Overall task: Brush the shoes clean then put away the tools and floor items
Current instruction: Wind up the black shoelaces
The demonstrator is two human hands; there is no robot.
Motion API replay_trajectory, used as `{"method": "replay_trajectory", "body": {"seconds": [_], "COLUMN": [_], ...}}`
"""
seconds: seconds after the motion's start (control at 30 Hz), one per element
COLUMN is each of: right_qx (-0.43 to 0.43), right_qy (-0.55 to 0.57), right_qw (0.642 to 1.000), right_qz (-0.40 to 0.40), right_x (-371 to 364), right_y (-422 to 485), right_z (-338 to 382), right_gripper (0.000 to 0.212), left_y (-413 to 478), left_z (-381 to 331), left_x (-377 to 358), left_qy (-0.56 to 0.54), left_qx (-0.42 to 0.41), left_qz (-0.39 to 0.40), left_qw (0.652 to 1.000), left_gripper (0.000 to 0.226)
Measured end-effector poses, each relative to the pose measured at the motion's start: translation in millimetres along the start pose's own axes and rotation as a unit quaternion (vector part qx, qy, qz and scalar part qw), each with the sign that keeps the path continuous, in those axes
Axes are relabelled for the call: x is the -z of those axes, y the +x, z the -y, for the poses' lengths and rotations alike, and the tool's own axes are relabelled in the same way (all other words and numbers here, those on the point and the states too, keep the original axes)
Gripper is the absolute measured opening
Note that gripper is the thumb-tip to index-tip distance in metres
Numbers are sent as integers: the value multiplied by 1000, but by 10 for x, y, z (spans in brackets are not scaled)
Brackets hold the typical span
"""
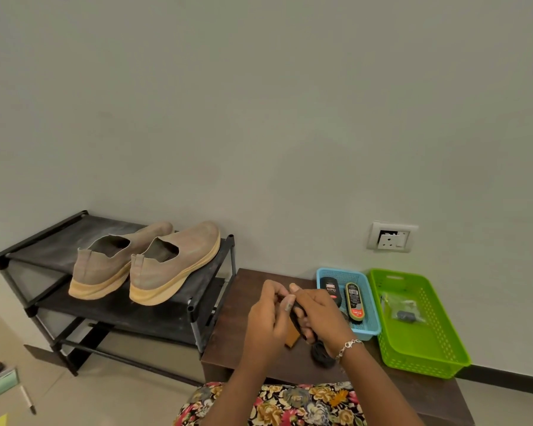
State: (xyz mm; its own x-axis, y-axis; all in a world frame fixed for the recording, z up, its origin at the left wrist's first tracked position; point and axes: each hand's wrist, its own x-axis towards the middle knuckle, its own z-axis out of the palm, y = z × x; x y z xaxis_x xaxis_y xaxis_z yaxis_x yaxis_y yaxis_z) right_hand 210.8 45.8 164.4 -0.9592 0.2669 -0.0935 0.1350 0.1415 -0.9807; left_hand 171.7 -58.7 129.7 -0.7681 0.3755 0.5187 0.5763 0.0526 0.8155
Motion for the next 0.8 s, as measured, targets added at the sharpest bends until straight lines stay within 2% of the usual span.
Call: {"method": "replay_trajectory", "body": {"seconds": [0.3,0.37,0.5,0.57,0.7,0.8], "right_qx": [14,21,16,33,69,87], "right_qy": [17,-8,-97,-149,-151,-173], "right_qw": [997,996,990,984,983,977], "right_qz": [-71,-90,-98,-92,-81,-93], "right_x": [-93,-108,-27,19,63,120], "right_y": [12,30,94,109,84,102], "right_z": [-86,-125,-193,-245,-352,-450], "right_gripper": [44,40,17,17,3,17], "left_y": [2,1,-69,-102,-46,-18], "left_z": [13,9,34,62,149,239], "left_x": [-78,-97,-171,-202,-251,-295], "left_qy": [11,7,23,27,27,-16], "left_qx": [40,54,73,88,137,185], "left_qz": [-27,-33,-47,-55,-74,-77], "left_qw": [999,998,996,994,987,980], "left_gripper": [19,21,20,22,17,12]}}
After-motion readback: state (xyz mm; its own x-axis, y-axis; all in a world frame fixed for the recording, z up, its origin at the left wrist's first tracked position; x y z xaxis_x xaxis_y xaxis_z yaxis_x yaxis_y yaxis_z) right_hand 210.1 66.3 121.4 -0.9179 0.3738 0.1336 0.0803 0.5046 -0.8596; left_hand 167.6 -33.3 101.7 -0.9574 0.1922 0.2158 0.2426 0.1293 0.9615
